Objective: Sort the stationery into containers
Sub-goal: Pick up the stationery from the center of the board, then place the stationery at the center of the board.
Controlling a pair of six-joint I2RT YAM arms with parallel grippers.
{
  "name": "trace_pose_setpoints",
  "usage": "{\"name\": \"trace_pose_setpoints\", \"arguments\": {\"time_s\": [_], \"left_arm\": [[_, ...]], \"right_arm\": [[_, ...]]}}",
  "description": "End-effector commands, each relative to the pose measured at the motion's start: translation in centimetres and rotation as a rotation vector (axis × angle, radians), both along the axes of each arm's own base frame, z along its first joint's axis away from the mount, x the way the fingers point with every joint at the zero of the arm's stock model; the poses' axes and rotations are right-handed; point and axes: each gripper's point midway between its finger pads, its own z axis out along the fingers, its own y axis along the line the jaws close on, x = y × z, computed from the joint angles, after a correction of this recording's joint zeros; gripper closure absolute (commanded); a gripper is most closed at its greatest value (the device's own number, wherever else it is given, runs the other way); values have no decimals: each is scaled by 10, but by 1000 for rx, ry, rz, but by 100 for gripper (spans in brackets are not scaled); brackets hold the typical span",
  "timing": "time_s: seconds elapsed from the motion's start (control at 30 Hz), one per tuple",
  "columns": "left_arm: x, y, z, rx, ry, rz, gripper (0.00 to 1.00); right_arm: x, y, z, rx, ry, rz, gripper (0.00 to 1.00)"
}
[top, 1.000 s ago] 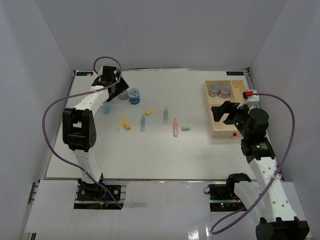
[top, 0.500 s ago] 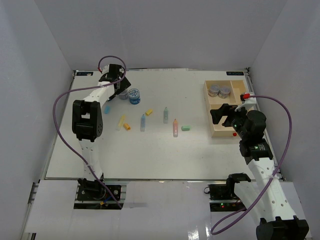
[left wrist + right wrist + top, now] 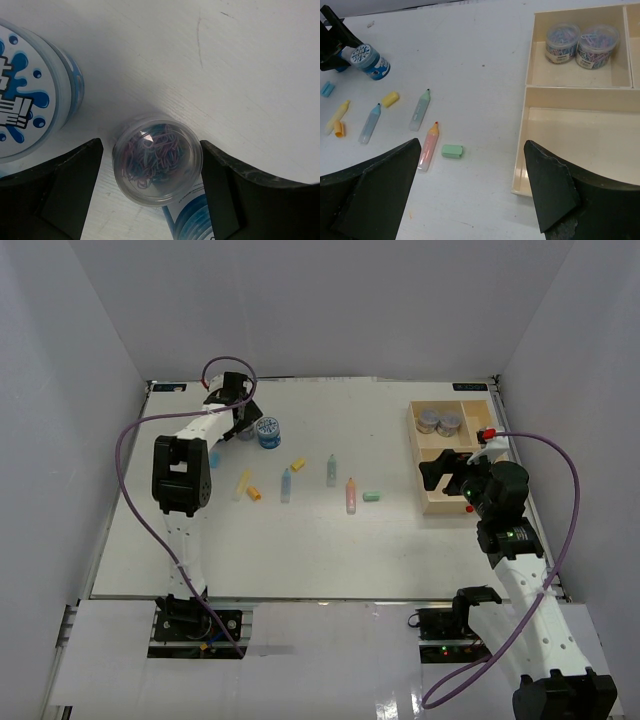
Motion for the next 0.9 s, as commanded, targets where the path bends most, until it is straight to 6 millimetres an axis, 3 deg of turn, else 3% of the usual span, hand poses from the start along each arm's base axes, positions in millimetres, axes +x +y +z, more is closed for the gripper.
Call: {"name": "trace_pose_setpoints", "arguments": {"time_s": [0.0, 0.17, 0.3, 0.4, 0.5, 0.6, 0.63, 0.67, 0.7, 0.73, 0.77, 0.83, 0.87], "left_arm": [[7, -2, 27, 8, -53, -8, 13], [2, -4, 29, 8, -48, -28, 27], [-5, 0, 49, 24, -71, -35, 44], [-10, 1, 60, 34, -82, -50, 47], [-16, 1, 84, 43, -112, -83, 48], [-32, -2, 107, 38, -135, -127, 47], [-41, -3, 105, 29, -123, -146, 47], [-50, -13, 121, -5, -145, -210, 46], [-57, -21, 124, -24, -145, -246, 45], [-72, -27, 114, -42, -112, -283, 45], [-85, -38, 129, -62, -136, -339, 45], [-109, -61, 129, -66, -126, -413, 44], [-128, -69, 115, -59, -91, -446, 44]], "right_arm": [[4, 0, 9, -8, -49, -3, 10], [4, -1, 6, -8, -42, -7, 10], [4, 0, 6, -10, -41, -6, 10], [4, 0, 6, -11, -42, -5, 10], [4, -1, 6, -17, -37, -6, 10], [2, 0, 8, -19, -36, -1, 10], [1, 1, 9, -20, -37, 4, 10], [1, 1, 10, -20, -37, 10, 10], [0, 3, 11, -18, -37, 18, 10], [-1, 6, 10, -17, -35, 36, 10], [-2, 7, 12, -17, -37, 44, 10], [-6, 15, 14, -18, -45, 96, 9], [-7, 18, 15, -20, -47, 110, 9]]}}
